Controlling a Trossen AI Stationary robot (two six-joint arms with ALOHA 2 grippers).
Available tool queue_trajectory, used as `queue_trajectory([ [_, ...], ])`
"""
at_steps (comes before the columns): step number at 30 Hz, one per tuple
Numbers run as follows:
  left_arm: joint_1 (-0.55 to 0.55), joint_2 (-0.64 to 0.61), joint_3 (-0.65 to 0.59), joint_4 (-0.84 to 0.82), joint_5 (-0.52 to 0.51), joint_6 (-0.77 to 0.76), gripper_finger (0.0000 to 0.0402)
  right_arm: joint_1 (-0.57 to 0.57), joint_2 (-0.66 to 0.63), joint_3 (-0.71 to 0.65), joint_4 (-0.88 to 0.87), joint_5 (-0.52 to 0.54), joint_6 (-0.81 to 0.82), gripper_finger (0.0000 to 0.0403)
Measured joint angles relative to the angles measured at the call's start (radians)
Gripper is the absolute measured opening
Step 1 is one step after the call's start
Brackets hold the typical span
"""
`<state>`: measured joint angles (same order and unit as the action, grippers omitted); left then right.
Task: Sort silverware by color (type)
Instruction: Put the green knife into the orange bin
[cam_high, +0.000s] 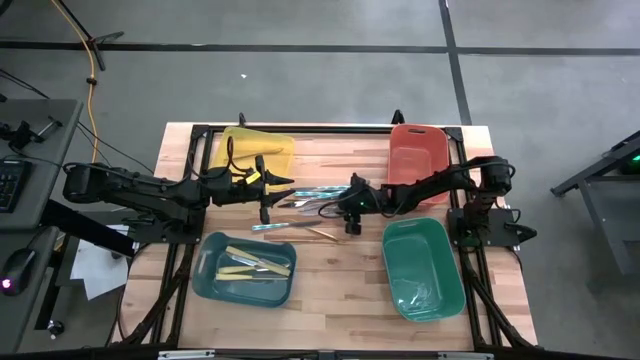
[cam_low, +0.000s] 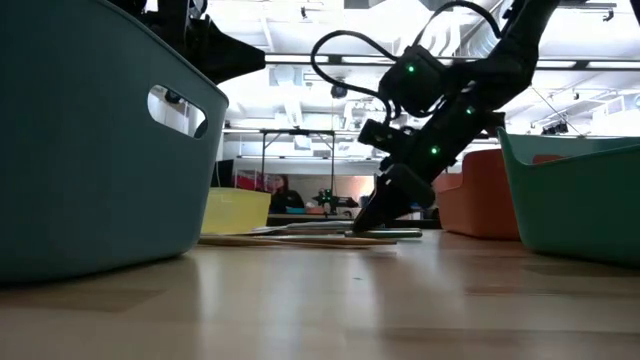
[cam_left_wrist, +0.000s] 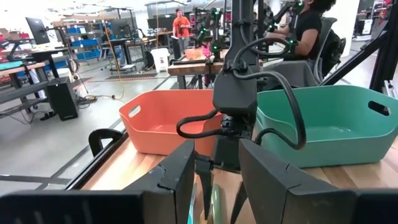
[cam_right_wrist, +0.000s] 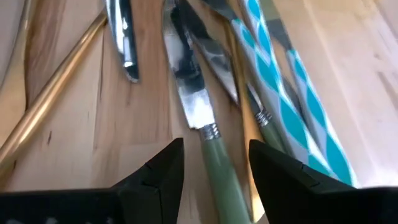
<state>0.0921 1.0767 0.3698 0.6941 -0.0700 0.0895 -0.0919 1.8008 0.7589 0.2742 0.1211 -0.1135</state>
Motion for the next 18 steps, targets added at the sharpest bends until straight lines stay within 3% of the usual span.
queue_trajectory([
  [18, 0.000, 0.000, 0.000, -0.002, 0.000, 0.000, 0.0117, 0.003, 0.036, 0.002, 0.004, -0.050, -0.026, 0.0165],
])
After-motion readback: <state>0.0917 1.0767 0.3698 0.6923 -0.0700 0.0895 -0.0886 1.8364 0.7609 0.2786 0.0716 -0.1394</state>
